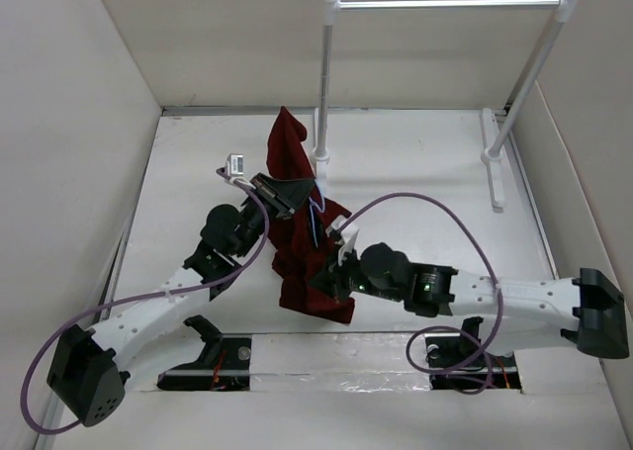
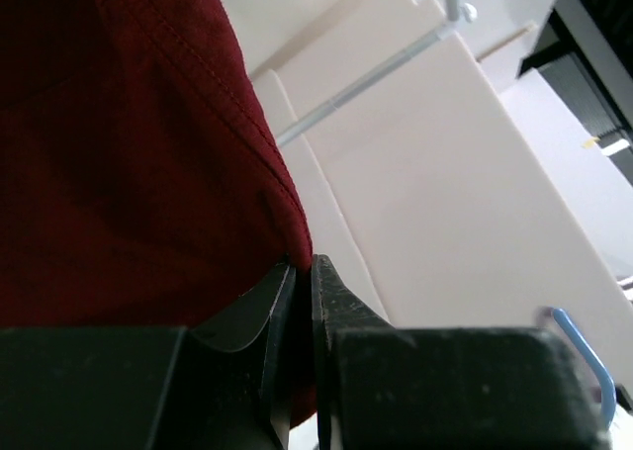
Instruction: Place the t-shirt on the hanger
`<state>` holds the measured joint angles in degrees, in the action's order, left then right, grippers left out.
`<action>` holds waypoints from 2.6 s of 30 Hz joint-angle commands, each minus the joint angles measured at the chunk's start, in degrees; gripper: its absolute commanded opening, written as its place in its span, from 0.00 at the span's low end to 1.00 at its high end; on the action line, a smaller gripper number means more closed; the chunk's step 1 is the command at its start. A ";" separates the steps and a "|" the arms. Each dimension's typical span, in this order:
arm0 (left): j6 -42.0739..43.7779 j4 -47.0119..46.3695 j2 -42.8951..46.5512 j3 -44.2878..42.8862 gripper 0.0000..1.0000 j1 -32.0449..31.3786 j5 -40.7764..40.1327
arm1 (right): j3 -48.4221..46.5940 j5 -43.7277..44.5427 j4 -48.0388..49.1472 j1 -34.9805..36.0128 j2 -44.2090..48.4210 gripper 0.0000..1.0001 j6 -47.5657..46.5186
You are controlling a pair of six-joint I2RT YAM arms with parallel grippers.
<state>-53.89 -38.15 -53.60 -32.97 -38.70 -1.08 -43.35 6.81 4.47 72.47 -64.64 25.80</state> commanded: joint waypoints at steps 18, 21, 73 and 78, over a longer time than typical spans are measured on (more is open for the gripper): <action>-2.98 0.54 8.17 13.28 0.00 0.29 7.06 | -1.29 3.99 -5.44 1.98 3.12 0.19 1.18; -3.42 0.18 7.46 12.93 0.00 0.29 7.15 | -2.87 7.51 -5.08 1.98 0.49 0.00 1.00; 14.68 -4.17 -9.49 0.88 0.44 20.50 5.26 | 3.10 14.29 7.92 1.98 -1.98 0.00 3.03; 20.39 -14.40 -13.63 4.49 0.58 20.50 12.32 | 2.75 12.88 7.48 1.98 -1.89 0.00 2.94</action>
<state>-38.41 -39.68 -66.43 -29.26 -18.35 3.79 -40.01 20.80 9.43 74.35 -68.05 28.95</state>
